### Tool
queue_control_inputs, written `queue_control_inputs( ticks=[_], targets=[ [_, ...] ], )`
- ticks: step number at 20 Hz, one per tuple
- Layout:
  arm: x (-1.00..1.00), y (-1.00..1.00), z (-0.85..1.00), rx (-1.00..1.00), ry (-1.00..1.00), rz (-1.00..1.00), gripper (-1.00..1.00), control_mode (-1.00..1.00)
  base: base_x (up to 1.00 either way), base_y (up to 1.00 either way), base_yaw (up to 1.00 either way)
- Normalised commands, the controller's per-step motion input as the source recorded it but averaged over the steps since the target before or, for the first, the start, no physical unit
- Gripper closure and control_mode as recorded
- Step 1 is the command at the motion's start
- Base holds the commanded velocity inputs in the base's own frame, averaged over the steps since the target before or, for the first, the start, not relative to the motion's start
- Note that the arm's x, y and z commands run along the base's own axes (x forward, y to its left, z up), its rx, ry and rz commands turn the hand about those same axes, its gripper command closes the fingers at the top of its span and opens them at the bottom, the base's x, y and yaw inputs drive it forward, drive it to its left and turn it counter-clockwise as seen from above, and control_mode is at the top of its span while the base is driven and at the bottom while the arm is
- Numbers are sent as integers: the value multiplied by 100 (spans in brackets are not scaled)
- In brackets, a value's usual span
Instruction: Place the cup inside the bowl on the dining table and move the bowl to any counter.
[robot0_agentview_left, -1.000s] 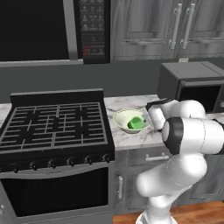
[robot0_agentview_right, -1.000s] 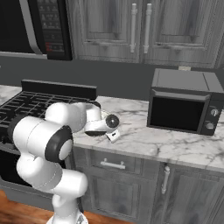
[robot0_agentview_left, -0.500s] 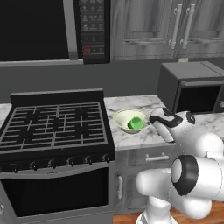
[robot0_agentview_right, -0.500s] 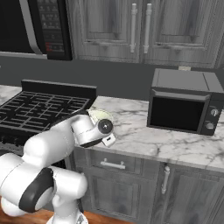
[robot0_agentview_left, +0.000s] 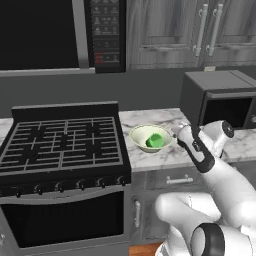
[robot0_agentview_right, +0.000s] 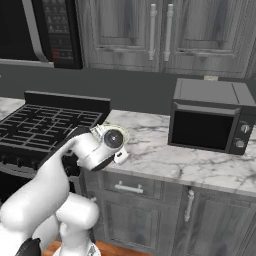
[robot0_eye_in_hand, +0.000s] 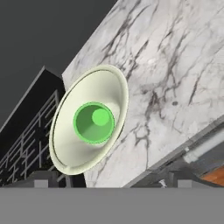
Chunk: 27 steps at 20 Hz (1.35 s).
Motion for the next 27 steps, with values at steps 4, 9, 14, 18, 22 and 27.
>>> queue_control_inputs(
  ticks=[4, 9, 14, 18, 22, 27],
  targets=[
    [-83, 0, 11, 0, 0, 0, -100, -100, 0, 0, 0],
    [-89, 0, 6, 0, 0, 0, -100, -100, 0, 0, 0],
    [-81, 0, 28, -2, 0, 0, -100, -100, 0, 0, 0],
    [-82, 1, 42, -5, 0, 0, -100, -100, 0, 0, 0],
    [-78, 9, 49, -8, 0, 0, -100, -100, 0, 0, 0],
    [-73, 15, 48, -9, 0, 0, -100, -100, 0, 0, 0]
  ],
)
